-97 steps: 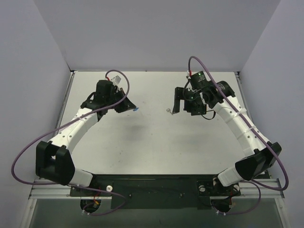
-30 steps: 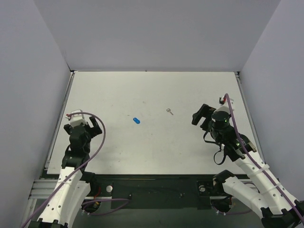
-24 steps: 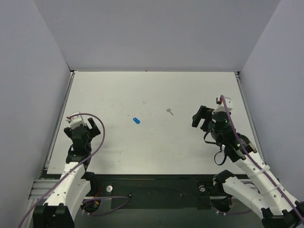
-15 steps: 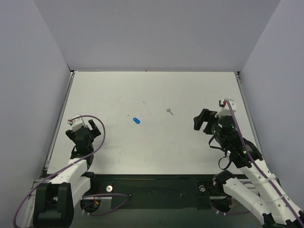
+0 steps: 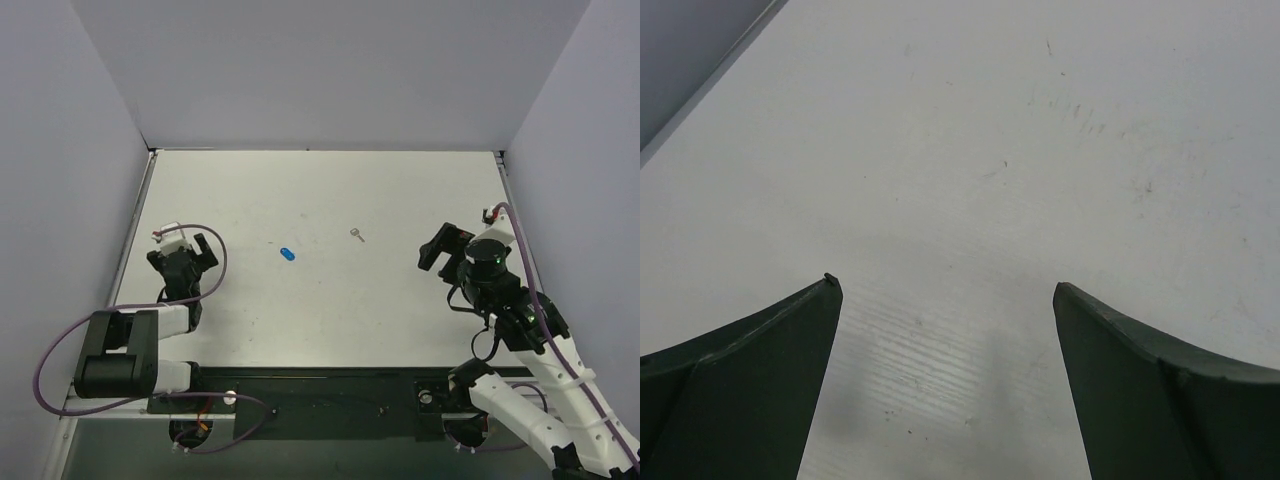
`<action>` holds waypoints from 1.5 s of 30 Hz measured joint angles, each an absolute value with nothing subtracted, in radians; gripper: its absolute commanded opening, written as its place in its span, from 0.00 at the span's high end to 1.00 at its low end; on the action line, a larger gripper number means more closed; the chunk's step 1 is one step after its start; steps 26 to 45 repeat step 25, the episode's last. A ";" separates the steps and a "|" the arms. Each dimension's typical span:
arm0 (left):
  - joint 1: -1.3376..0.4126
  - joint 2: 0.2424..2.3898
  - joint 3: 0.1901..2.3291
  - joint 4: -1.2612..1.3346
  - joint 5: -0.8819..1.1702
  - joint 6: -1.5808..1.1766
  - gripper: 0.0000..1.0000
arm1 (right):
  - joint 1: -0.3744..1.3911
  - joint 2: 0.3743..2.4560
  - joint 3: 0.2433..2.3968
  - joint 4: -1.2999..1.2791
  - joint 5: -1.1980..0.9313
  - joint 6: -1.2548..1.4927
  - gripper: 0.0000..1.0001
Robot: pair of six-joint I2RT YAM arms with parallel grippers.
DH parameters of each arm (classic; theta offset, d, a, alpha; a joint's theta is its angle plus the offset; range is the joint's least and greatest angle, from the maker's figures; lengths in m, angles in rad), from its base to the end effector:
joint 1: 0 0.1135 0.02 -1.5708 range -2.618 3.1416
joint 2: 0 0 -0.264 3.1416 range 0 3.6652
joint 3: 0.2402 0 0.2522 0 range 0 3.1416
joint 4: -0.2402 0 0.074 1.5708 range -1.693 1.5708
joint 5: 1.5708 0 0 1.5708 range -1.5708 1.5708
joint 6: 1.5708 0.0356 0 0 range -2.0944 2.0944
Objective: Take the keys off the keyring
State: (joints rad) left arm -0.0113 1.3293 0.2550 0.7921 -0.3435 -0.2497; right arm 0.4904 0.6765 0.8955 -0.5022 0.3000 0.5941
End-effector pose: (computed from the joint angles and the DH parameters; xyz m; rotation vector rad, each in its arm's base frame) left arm 0.2297 0.0094 0.1531 -0.4526 1.7816 0.1353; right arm 0.1319 0.0585 0.3604 0.3065 1.8428 0.4786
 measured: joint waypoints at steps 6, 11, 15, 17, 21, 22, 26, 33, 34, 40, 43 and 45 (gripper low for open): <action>-0.011 1.411 0.255 0.931 -0.248 -0.193 0.07 | 0.491 0.768 0.948 -0.553 0.241 0.667 0.07; -0.027 1.450 0.255 0.958 -0.225 -0.153 0.07 | 0.493 0.775 0.907 -0.527 0.131 0.693 0.06; -0.033 1.450 0.254 0.985 -0.219 -0.144 0.07 | 0.500 0.798 0.907 -0.505 0.088 0.698 0.06; -0.033 1.450 0.254 0.994 -0.218 -0.141 0.07 | 0.510 0.818 0.907 -0.498 0.076 0.696 0.06; -0.033 1.450 0.254 0.999 -0.215 -0.137 0.07 | 0.546 0.847 0.907 -0.484 0.064 0.685 0.05; -0.033 1.450 0.254 0.999 -0.215 -0.137 0.07 | 0.552 0.849 0.907 -0.480 0.062 0.681 0.05; -0.033 1.450 0.255 1.000 -0.212 -0.135 0.07 | 0.559 0.849 0.913 -0.476 0.062 0.673 0.05; -0.033 1.450 0.255 1.000 -0.212 -0.135 0.07 | 0.559 0.849 0.913 -0.476 0.062 0.673 0.05; -0.033 1.450 0.255 1.000 -0.212 -0.135 0.07 | 0.559 0.849 0.913 -0.476 0.062 0.673 0.05; -0.033 1.450 0.255 1.000 -0.212 -0.135 0.07 | 0.559 0.849 0.913 -0.476 0.062 0.673 0.05; -0.033 1.450 0.255 1.000 -0.212 -0.135 0.07 | 0.559 0.849 0.913 -0.476 0.062 0.673 0.05; -0.033 1.450 0.255 1.000 -0.212 -0.135 0.07 | 0.559 0.849 0.913 -0.476 0.062 0.673 0.05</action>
